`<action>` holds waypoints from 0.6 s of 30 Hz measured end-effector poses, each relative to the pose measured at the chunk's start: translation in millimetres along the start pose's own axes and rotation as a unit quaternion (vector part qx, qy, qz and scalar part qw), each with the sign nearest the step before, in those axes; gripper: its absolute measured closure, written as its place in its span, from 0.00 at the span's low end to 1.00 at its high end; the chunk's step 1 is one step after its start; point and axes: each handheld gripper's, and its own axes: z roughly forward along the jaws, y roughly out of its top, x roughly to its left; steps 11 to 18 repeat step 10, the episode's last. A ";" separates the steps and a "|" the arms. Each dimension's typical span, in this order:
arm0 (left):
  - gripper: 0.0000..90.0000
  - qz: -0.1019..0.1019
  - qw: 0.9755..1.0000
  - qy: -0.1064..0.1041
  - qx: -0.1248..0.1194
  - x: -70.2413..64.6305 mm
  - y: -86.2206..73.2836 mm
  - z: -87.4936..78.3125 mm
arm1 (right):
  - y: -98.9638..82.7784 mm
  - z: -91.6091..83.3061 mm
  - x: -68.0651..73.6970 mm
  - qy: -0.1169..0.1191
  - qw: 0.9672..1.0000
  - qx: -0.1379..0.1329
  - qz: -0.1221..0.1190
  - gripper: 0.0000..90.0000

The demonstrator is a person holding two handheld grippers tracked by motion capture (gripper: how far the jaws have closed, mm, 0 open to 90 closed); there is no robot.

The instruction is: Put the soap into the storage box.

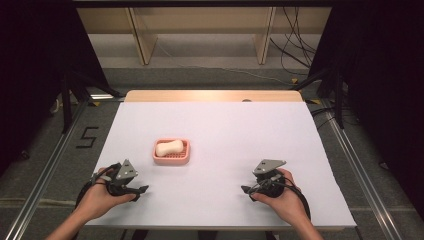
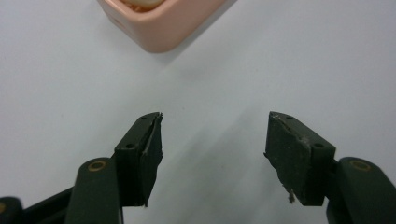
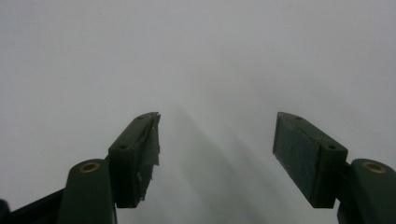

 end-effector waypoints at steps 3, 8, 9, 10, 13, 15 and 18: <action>0.41 -0.004 1.000 -0.001 -0.004 -0.5 -7.1 -0.8 | 0.3 0.0 0.2 0.001 1.000 0.000 -0.001 0.36; 0.41 -0.001 1.000 -0.007 0.001 -0.4 -9.7 2.8 | 0.6 0.3 0.1 0.001 1.000 0.001 -0.003 0.36; 0.41 -0.020 1.000 -0.008 0.000 -3.5 -9.7 4.2 | 0.5 0.3 -0.1 0.001 1.000 0.000 -0.004 0.36; 0.41 -0.020 1.000 -0.008 0.000 -3.5 -9.7 4.2 | 0.4 0.4 -0.4 0.002 1.000 0.000 -0.006 0.36; 0.41 -0.020 1.000 -0.008 0.000 -3.5 -9.7 4.2 | 0.4 0.4 -0.4 0.002 1.000 0.000 -0.006 0.36; 0.41 -0.020 1.000 -0.008 0.000 -3.5 -9.7 4.2 | 0.4 0.4 -0.4 0.002 1.000 0.000 -0.006 0.36; 0.41 -0.020 1.000 -0.008 0.000 -3.5 -9.7 4.2 | 0.4 0.4 -0.4 0.002 1.000 0.000 -0.006 0.36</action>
